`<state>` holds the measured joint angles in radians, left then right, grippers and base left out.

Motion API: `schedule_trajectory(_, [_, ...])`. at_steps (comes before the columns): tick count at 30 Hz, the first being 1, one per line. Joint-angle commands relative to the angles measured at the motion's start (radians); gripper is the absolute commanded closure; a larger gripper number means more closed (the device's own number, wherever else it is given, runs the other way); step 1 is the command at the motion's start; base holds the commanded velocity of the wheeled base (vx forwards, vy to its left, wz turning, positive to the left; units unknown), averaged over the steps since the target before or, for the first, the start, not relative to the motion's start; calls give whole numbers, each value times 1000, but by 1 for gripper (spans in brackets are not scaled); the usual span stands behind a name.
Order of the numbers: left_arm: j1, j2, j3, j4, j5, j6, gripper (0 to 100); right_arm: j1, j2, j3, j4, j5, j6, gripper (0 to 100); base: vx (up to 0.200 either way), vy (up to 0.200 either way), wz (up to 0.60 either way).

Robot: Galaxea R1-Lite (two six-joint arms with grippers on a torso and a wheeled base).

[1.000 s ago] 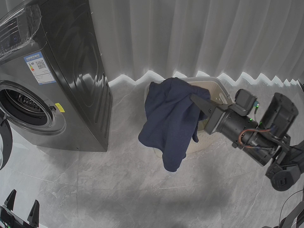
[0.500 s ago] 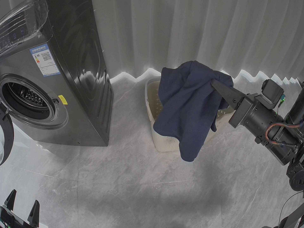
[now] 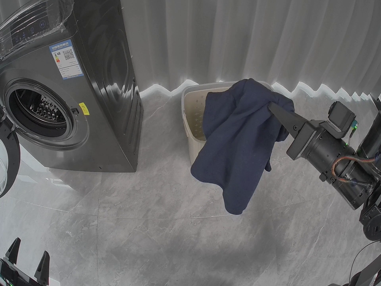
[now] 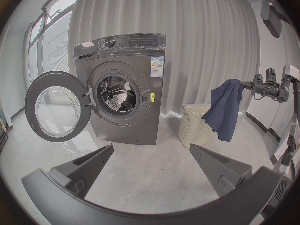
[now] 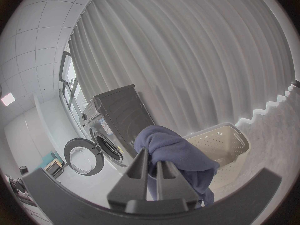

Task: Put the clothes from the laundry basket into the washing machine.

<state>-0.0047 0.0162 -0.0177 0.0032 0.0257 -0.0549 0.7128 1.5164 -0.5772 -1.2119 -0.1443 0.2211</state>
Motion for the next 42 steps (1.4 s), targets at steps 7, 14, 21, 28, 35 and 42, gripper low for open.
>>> schedule_trajectory(7, [0,-9,15,0,0,-2,0,8,-1,0,-1,-1,0,100,0,200,0])
schedule_trajectory(14, [0,-9,15,0,0,-2,0,7,1,-1,-5,0,4,100,0,200,0])
schedule_trajectory(21, [0,-9,15,0,0,-2,0,5,1,-3,-8,2,6,100,0,200,0])
schedule_trajectory(28, [0,-9,15,0,0,-2,0,5,16,0,-15,2,7,100,0,200,0])
schedule_trajectory(35, [0,-9,15,0,-1,-2,0,5,18,-3,-15,2,7,100,0,200,0])
schedule_trajectory(42, [0,-7,15,0,0,-3,0,7,18,10,-14,3,9,100,0,200,0])
